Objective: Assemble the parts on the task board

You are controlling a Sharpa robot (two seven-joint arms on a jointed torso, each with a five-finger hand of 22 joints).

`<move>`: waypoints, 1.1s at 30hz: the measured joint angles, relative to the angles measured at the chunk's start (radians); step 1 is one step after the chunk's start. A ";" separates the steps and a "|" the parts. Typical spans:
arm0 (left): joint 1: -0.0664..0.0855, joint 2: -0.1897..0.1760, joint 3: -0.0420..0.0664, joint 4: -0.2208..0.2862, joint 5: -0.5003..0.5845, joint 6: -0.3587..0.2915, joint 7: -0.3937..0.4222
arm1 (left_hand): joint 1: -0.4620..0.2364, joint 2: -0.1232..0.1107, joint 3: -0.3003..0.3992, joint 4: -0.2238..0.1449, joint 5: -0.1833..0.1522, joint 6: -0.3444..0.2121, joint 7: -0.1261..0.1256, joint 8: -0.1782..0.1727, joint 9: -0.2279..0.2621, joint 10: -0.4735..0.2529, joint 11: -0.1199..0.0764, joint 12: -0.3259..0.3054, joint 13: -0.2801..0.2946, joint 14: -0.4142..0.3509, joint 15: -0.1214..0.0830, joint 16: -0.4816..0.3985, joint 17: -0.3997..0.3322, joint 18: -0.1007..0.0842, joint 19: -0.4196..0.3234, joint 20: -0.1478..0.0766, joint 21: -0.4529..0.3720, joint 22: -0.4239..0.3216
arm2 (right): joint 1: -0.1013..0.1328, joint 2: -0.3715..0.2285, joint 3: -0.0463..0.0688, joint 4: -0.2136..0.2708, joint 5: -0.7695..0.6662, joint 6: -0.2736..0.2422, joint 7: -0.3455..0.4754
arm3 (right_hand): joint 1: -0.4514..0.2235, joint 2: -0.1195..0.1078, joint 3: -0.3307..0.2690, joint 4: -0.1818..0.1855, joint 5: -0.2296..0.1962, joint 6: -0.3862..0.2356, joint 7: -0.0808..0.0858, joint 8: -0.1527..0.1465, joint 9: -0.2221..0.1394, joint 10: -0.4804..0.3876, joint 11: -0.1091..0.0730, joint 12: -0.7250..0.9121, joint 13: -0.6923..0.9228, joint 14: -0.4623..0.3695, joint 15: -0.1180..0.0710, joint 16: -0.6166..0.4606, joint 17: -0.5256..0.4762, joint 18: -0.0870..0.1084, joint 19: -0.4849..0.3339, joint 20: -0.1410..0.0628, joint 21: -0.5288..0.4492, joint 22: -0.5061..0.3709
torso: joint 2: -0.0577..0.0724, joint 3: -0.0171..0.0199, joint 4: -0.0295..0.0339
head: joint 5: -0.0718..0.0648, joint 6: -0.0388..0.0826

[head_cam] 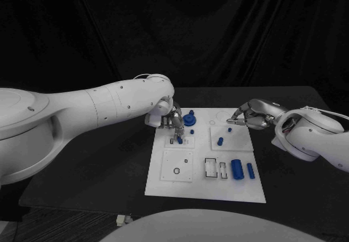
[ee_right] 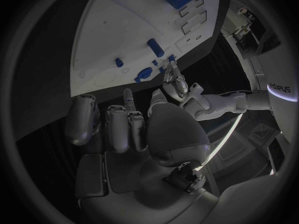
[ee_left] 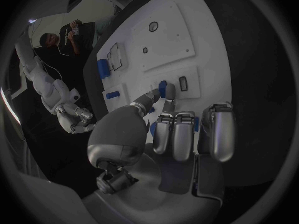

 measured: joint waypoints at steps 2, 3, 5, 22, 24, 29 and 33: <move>0.000 0.000 0.000 0.001 -0.001 -0.001 0.000 | -0.001 -0.001 0.031 -0.028 -0.019 -0.002 0.002 0.004 0.003 0.000 0.000 0.000 0.000 0.000 0.000 0.000 0.000 0.000 0.000 0.000 -0.005 0.000 | 0.000 0.000 0.000 0.000 0.000 0.000 0.000 | 0.000 0.000 0.000 0.000 0.000 0.000 0.000 0.000 0.000 0.000 0.000 0.000 0.000 0.000 0.000 0.000 0.000 0.000 0.000 0.000 0.000 0.000 | 0.000 0.0000 0.0000 | 0.000 0.000; 0.000 -0.001 0.000 0.002 -0.001 -0.002 0.000 | -0.006 -0.006 0.031 -0.028 -0.025 -0.002 0.002 0.004 0.004 0.000 0.000 0.000 0.000 0.000 0.000 0.000 0.000 0.000 0.000 0.000 -0.005 0.000 | 0.000 0.000 0.000 0.000 0.000 0.001 0.000 | 0.000 0.000 0.000 0.000 0.000 0.000 0.000 0.000 0.000 0.000 0.000 0.000 0.000 0.000 0.000 0.000 0.000 0.000 0.000 0.000 0.000 0.000 | 0.000 0.0000 0.0000 | 0.000 0.000; 0.000 -0.003 0.000 0.006 -0.002 -0.005 -0.001 | -0.007 -0.006 0.031 -0.028 -0.030 -0.002 0.003 0.004 0.004 0.000 0.000 0.000 0.000 0.000 0.000 0.000 0.000 0.000 0.000 0.000 -0.005 0.000 | 0.000 0.000 0.000 0.000 0.000 0.001 0.000 | 0.000 0.000 0.000 0.000 0.000 0.000 0.000 0.000 0.000 0.000 0.000 0.000 0.000 0.000 0.000 0.000 0.000 0.000 0.000 0.000 0.000 0.000 | 0.000 0.0000 0.0000 | 0.000 0.000; 0.000 -0.026 -0.001 0.043 -0.008 -0.047 -0.006 | -0.024 -0.002 0.068 -0.054 -0.078 -0.004 0.000 0.003 0.002 0.000 0.000 0.000 0.000 0.000 0.000 0.000 0.000 0.000 0.000 0.000 -0.020 0.001 | -0.002 0.000 0.000 0.000 0.000 0.001 -0.001 | 0.000 0.000 0.000 0.000 0.000 0.000 0.000 0.000 0.000 0.000 0.000 0.000 0.000 0.000 0.000 0.000 0.000 0.000 0.000 0.000 0.000 0.000 | 0.000 0.0002 0.0002 | 0.004 0.000; 0.000 -0.027 -0.001 0.044 -0.009 -0.052 -0.007 | -0.024 -0.002 0.068 -0.054 -0.085 -0.005 -0.002 0.003 0.001 0.000 0.000 0.000 0.000 0.000 0.000 0.000 0.000 0.000 0.000 0.000 -0.024 0.001 | -0.002 0.001 0.000 -0.001 0.000 0.001 -0.001 | 0.000 0.000 0.000 0.000 0.000 0.000 0.000 0.000 0.000 0.000 0.000 0.000 0.000 0.000 0.000 0.000 0.000 0.000 0.000 0.000 0.000 0.000 | 0.000 0.0004 0.0003 | 0.004 0.000; -0.001 -0.027 -0.001 0.046 -0.009 -0.062 -0.007 | -0.030 0.004 0.068 -0.054 -0.109 -0.014 0.001 -0.006 -0.008 0.000 0.000 0.000 0.000 0.000 0.000 0.000 0.000 0.000 0.000 0.000 -0.033 0.001 | -0.002 0.001 0.000 -0.001 0.000 0.001 -0.001 | 0.000 0.000 0.000 0.000 0.000 0.000 0.000 0.000 0.000 0.000 0.000 0.000 0.000 0.000 0.000 0.000 0.000 0.000 0.000 0.000 -0.005 0.000 | -0.001 0.0007 0.0004 | 0.004 0.000; -0.002 -0.026 -0.001 0.045 -0.010 -0.067 -0.008 | -0.056 0.006 0.054 -0.033 -0.154 -0.018 0.001 -0.020 -0.023 0.000 0.000 0.000 0.000 0.000 0.000 0.000 0.000 0.000 0.000 0.000 -0.040 0.001 | -0.003 0.001 0.000 -0.001 0.000 0.002 -0.001 | 0.000 0.000 0.000 0.000 0.000 0.000 0.000 0.000 0.000 0.000 0.000 0.000 0.000 0.000 0.000 0.000 0.000 0.000 0.000 0.000 -0.005 0.000 | 0.000 0.0007 0.0005 | 0.004 0.000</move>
